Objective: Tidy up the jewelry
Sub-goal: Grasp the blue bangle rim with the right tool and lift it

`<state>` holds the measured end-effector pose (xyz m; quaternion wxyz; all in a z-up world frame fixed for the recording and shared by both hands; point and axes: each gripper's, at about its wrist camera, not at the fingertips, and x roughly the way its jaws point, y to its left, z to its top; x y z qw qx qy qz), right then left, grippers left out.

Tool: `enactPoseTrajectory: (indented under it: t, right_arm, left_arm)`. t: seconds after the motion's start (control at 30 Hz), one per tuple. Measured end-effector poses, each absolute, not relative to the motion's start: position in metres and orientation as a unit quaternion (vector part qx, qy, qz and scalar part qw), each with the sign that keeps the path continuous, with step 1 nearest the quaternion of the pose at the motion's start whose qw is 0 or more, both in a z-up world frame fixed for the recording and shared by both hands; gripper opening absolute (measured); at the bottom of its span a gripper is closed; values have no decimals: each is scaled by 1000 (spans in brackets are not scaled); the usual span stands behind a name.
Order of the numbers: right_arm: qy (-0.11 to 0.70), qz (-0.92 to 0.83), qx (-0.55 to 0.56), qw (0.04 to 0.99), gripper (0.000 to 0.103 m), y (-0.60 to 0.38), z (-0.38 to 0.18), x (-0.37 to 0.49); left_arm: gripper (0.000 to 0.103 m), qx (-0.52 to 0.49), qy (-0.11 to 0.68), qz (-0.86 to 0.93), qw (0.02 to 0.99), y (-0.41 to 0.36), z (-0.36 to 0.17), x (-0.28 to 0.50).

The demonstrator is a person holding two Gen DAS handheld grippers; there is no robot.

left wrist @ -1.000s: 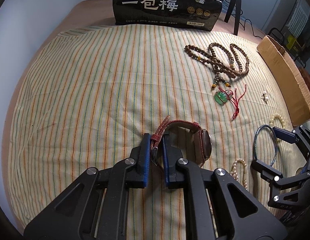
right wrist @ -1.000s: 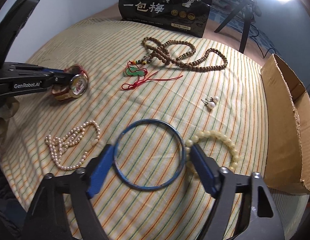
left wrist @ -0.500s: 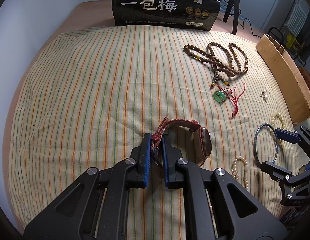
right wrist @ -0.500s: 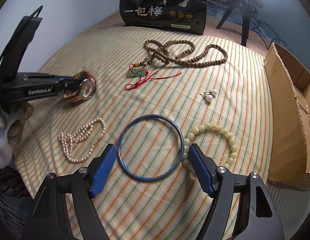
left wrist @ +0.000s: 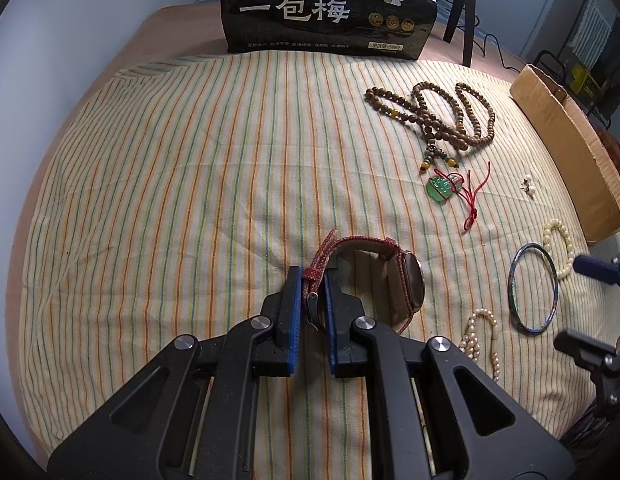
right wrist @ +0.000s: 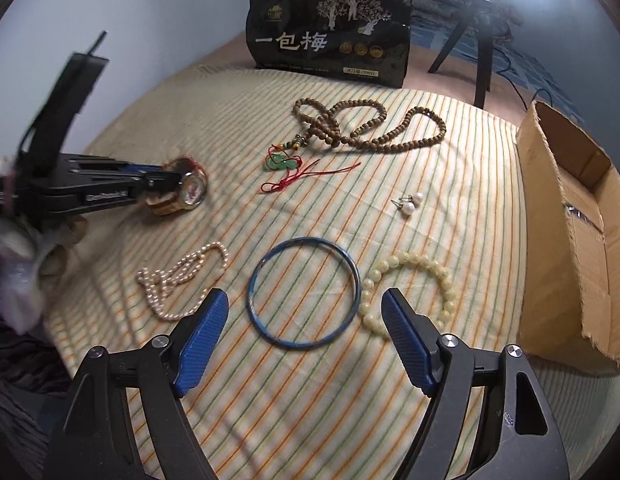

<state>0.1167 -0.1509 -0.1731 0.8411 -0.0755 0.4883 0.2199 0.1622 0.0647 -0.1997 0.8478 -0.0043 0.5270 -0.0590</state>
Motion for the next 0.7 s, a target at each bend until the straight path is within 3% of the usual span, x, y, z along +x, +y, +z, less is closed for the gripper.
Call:
enactPoseTrajectory:
  t: [0.2,0.7]
  right_arm:
    - [529,231,-52,815,79,-156,-195,106]
    - [497,206,-139,831,79,-125,-203,130]
  left_arm:
    - [9,-5,528,-58,847,64,-200,162]
    - [8,-8,528,-62,847,66,-200,163]
